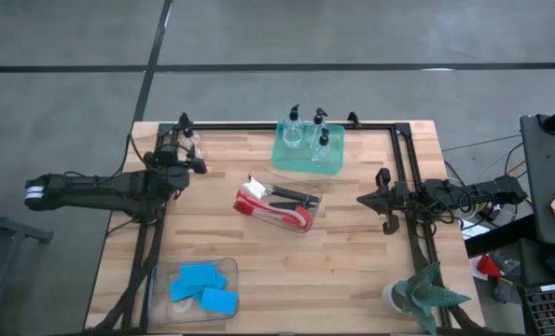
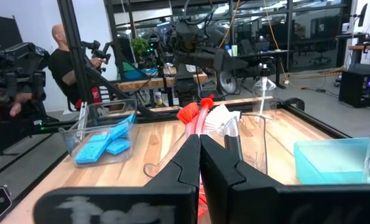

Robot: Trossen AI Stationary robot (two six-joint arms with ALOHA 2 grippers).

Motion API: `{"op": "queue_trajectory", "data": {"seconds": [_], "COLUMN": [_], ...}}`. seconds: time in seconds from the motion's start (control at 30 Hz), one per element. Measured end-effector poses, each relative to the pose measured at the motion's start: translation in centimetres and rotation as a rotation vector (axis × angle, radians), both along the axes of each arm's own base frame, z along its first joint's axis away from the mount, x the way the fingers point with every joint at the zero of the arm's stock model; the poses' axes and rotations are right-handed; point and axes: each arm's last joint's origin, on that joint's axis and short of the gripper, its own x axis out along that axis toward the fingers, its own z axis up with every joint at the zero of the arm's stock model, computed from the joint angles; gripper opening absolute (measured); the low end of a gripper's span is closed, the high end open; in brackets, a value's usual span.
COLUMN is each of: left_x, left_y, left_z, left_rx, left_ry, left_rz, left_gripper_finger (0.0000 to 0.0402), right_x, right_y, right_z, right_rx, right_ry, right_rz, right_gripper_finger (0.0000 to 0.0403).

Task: Pick & Place Kitchen Sink Supplies
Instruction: Put the transparent soap dispenser into the green bin

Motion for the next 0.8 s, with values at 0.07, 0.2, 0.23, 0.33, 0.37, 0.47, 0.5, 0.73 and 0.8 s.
{"op": "queue_trajectory", "data": {"seconds": [0.07,0.2,0.23,0.33,0.37,0.47,0.5,0.73,0.8], "left_x": [-0.1,-0.2,-0.2,-0.2,-0.1,0.0,0.1,0.5,0.7], "left_y": [0.0,0.1,0.2,0.3,0.4,0.5,0.6,1.2,1.4], "left_z": [0.0,-0.5,-0.7,-1.7,-2.0,-2.3,-2.4,-2.9,-3.0], "left_rx": [0.023,0.023,0.018,0.006,0.006,0.005,0.005,-0.004,-0.002], "left_ry": [0.002,-0.027,-0.023,0.0,0.002,0.033,0.045,0.089,0.106], "left_rz": [0.034,0.065,0.067,0.07,0.074,0.083,0.086,0.116,0.123], "left_gripper_finger": [0.0252,0.0252,0.0252,0.0252,0.0252,0.0252,0.0252,0.0252,0.0252], "right_x": [0.0,0.0,0.0,0.0,0.0,0.0,0.0,0.0,0.0], "right_y": [0.0,0.0,0.0,0.0,0.0,0.0,0.0,0.0,0.0], "right_z": [0.0,0.0,0.0,0.0,0.0,0.0,0.0,0.0,0.0], "right_rx": [0.001,0.0,0.001,0.0,0.0,0.001,0.0,0.001,0.001], "right_ry": [0.0,0.0,0.0,0.0,0.0,0.0,0.0,0.0,0.0], "right_rz": [0.0,0.0,0.0,0.0,0.0,0.0,0.0,0.0,0.0], "right_gripper_finger": [0.0008,0.0008,0.0008,0.0008,0.0008,0.0008,0.0008,0.0008,0.0008]}}
